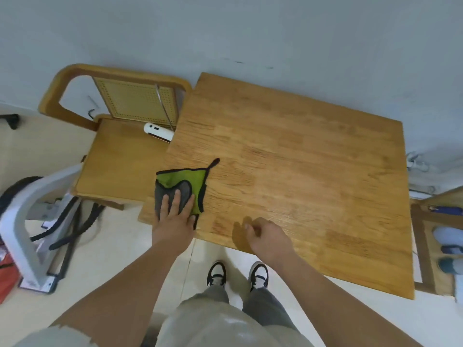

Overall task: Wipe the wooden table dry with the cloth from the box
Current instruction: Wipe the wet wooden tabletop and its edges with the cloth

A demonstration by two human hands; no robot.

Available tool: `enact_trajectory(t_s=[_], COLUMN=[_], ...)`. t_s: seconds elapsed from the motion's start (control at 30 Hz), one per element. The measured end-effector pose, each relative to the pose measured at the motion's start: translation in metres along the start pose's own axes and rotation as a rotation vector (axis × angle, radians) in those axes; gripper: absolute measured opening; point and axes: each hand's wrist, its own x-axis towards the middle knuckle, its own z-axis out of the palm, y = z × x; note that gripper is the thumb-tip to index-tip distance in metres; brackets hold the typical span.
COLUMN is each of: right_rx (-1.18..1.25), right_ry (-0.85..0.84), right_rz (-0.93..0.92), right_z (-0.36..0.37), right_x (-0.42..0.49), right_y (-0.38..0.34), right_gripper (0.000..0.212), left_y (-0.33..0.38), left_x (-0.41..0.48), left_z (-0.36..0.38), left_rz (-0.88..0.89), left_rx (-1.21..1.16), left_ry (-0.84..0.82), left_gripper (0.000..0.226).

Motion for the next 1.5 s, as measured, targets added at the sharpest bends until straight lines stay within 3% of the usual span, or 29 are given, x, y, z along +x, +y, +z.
enact_trajectory(t_s=[0.1, 0.3, 0.43, 0.53, 0.67, 0.77, 0.93, 1.03, 1.1, 1.2, 1.3, 1.4, 1.5], right_rx=[0.099, 0.102, 0.084, 0.067, 0.067, 0.026, 0.122, -0.109, -0.232, -0.026, 0.248, 0.427, 0.497], right_ry=[-0.023, -0.12, -0.157, -0.156, -0.153, -0.16, -0.129, -0.154, -0.164, -0.078, -0.132, -0.291, -0.271], right_rz=[0.011, 0.004, -0.043, -0.046, -0.036, -0.022, -0.014, -0.101, -0.199, -0.334, -0.23, -0.125, -0.028], right_z=[0.001, -0.001, 0.003, 0.003, 0.008, 0.013, 0.031, 0.047, 0.059, 0.059, 0.029, 0.018, 0.031], right_x=[-0.004, -0.005, 0.004, 0.008, 0.019, 0.037, 0.05, 0.056, 0.059, 0.064, 0.066, 0.075, 0.088], right_y=[-0.006, -0.007, -0.011, -0.023, -0.05, -0.078, -0.132, -0.149, -0.153, -0.167, -0.205, -0.231, -0.242], right_gripper=[0.024, 0.02, 0.012, 0.018, 0.019, 0.029, 0.041, 0.083, 0.093, 0.059, 0.028, 0.017, 0.023], left_y=[0.022, 0.065, 0.044, 0.024, -0.005, -0.028, -0.063, -0.07, -0.072, -0.081, -0.098, -0.117, -0.129], left_x=[-0.003, -0.062, -0.056, -0.047, -0.033, -0.02, 0.007, 0.024, 0.035, 0.041, 0.043, 0.049, 0.065], left_z=[0.002, 0.032, 0.027, 0.015, 0.002, -0.008, -0.03, -0.052, -0.076, -0.116, -0.151, -0.167, -0.16], left_rz=[-0.107, 0.12, 0.232, 0.228, 0.209, 0.289, 0.459, 0.534, 0.542, 0.587, 0.546, 0.412, 0.257], left_rx=[-0.076, 0.031, 0.058, 0.074, 0.114, 0.182, 0.173, -0.012, -0.177, -0.341, -0.521, -0.707, -0.738], left_ry=[-0.042, -0.072, -0.03, -0.077, -0.106, -0.12, -0.141, -0.145, -0.231, -0.314, -0.287, -0.201, -0.086], left_gripper=[0.061, 0.061, 0.06, 0.06, 0.079, 0.103, 0.071, 0.055, 0.055, 0.055, 0.044, 0.026, 0.032])
